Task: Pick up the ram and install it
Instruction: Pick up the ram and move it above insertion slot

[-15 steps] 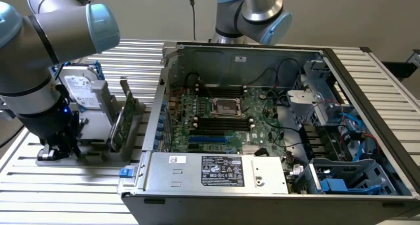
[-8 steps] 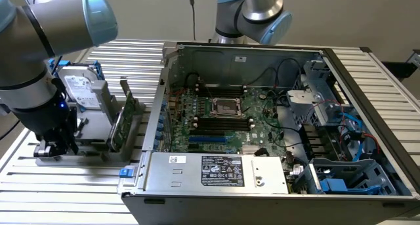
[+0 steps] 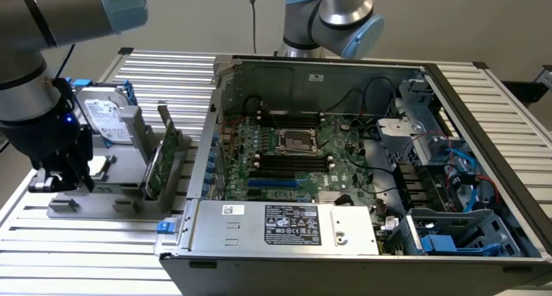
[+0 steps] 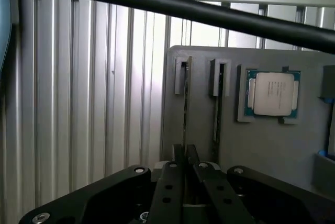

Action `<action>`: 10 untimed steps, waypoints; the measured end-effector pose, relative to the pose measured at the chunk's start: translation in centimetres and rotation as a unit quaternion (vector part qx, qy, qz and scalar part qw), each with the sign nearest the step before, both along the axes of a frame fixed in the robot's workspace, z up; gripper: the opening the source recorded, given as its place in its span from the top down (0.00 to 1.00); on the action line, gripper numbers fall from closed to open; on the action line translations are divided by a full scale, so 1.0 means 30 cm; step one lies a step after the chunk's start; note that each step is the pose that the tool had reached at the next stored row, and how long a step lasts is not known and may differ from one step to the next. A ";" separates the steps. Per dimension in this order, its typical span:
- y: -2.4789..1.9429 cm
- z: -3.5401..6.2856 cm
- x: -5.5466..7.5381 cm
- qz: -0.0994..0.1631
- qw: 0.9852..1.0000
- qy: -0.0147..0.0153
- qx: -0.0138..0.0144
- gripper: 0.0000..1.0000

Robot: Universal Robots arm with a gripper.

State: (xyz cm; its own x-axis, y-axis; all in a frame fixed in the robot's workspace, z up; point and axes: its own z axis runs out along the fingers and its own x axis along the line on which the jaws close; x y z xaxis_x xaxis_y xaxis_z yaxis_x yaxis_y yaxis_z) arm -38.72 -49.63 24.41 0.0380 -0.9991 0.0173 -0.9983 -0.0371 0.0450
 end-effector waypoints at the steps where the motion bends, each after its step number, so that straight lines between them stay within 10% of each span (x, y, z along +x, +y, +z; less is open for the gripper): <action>1: 0.000 0.015 0.001 0.000 1.000 0.000 0.000 0.86; 10: 0.004 0.148 0.061 0.000 1.000 0.000 0.000 0.86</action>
State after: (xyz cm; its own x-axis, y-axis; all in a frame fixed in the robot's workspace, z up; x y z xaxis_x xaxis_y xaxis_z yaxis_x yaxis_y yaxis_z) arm -36.89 -49.49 28.86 0.0379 -0.9991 0.0174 -0.9983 -0.0370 0.0450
